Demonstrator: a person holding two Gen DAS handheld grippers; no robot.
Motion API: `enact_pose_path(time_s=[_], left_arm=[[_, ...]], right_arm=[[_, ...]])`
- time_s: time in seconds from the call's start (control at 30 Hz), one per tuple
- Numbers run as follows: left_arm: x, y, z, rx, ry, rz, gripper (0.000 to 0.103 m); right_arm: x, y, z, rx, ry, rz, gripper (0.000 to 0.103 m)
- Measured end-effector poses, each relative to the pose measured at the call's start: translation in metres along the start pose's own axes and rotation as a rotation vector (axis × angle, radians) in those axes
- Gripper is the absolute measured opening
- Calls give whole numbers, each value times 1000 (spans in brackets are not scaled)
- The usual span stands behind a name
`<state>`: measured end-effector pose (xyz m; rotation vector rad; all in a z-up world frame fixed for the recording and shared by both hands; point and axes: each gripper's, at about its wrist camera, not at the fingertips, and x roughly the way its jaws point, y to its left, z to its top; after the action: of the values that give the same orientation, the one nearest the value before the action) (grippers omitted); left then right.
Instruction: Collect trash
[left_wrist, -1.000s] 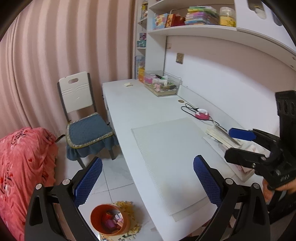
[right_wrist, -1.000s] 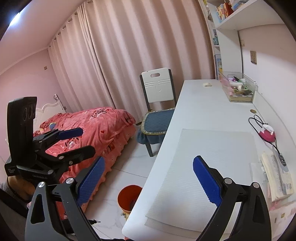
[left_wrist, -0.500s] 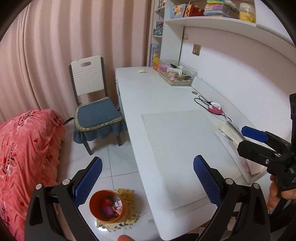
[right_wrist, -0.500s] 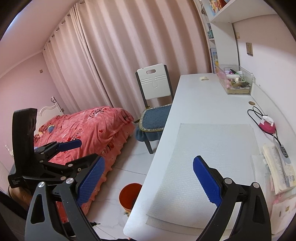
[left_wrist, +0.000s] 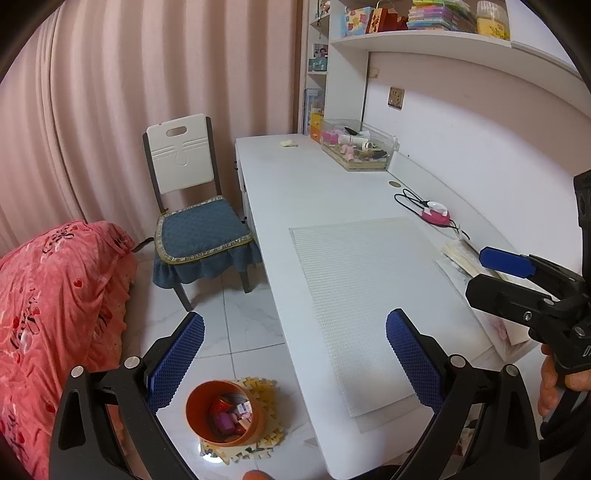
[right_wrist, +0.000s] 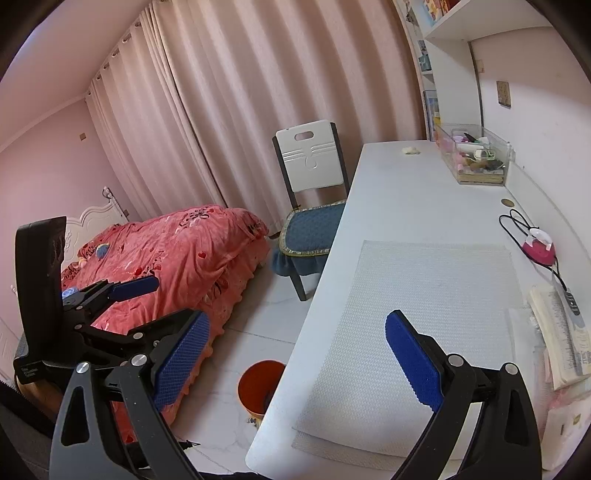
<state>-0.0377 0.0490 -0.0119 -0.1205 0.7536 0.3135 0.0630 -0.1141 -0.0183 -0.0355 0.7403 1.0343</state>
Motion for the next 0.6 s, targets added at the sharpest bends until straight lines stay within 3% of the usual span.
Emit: enact_pose_path(time_s=[0.6], left_arm=[[1, 6, 4, -18, 3, -13, 97]], right_arm=[[13, 3, -3, -2, 29, 23, 94]])
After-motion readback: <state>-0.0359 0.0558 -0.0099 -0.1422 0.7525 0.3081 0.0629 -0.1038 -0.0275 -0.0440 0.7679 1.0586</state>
